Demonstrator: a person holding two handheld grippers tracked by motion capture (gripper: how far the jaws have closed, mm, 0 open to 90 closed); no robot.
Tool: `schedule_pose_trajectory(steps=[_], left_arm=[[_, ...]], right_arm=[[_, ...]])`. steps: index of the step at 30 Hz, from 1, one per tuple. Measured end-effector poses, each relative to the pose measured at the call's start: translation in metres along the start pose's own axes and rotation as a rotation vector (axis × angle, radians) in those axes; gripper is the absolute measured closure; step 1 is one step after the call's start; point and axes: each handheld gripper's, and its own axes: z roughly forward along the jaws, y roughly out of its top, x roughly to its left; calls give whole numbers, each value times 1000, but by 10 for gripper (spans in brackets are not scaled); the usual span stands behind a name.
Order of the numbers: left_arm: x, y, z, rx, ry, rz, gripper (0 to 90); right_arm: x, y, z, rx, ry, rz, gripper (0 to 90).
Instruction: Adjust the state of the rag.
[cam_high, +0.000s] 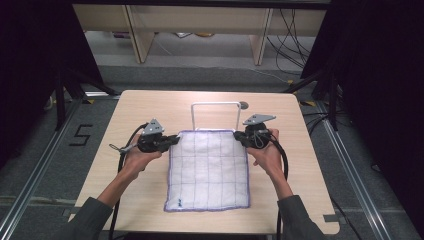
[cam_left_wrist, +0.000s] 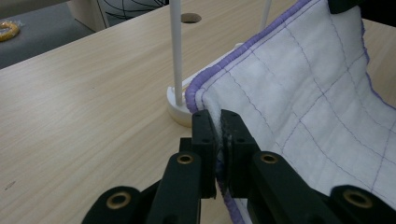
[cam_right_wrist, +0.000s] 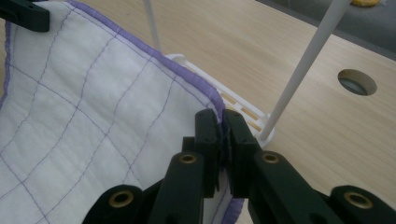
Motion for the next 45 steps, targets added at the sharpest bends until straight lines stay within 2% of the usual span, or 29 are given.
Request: schedule_pose_trajectory(steps=[3,9,11,13,14,16,18,23,24,26,29,30,33,35,36,38,39,43,44,45], left_arm=[[-2,0,-4,1,-9,15,844],[-21,-13,-14,28,-47,66,842],[-24,-16,-16,30,-48,77,842],[-30,-20,-20,29,-62,89,842],[-34,-22,-22,34,-68,96,842],[-41,-27,-28,46,-71,117,842],[-50,-35,-34,49,-97,137,841],[-61,-49,-40,64,-129,144,838],[-67,-54,-43,81,-131,163,837],[-71,-59,-46,85,-146,171,835],[-75,-62,-48,92,-159,180,826],[-78,-65,-48,87,-160,163,822],[-83,-76,-49,120,-189,177,817],[-86,-82,-51,150,-185,189,811],[-87,-86,-51,148,-201,191,808],[-89,-89,-53,152,-202,197,794],[-90,-93,-56,173,-214,214,786],[-94,-99,-59,192,-235,220,752],[-96,-101,-61,195,-238,193,694],[-96,-100,-61,192,-243,214,694]], right_arm=[[1,-3,-3,-9,1,-6,858],[11,-20,-19,-15,22,-17,856],[12,-22,-21,-12,24,-22,856],[15,-27,-24,-13,39,-45,855],[20,-30,-27,-7,47,-27,855],[26,-37,-33,-21,52,-80,855],[33,-44,-36,-14,63,-83,854],[47,-62,-42,6,99,-80,851],[52,-70,-44,10,118,-84,851],[59,-76,-47,13,112,-97,849],[65,-81,-50,26,128,-103,846],[70,-85,-51,26,126,-120,843],[75,-94,-52,53,131,-116,838],[77,-100,-52,64,133,-117,833],[78,-103,-53,70,133,-113,833],[80,-108,-57,72,142,-116,831],[81,-111,-59,82,144,-117,828],[84,-121,-63,90,155,-102,805],[86,-128,-66,94,159,-87,773],[86,-128,-66,94,159,-87,773]])
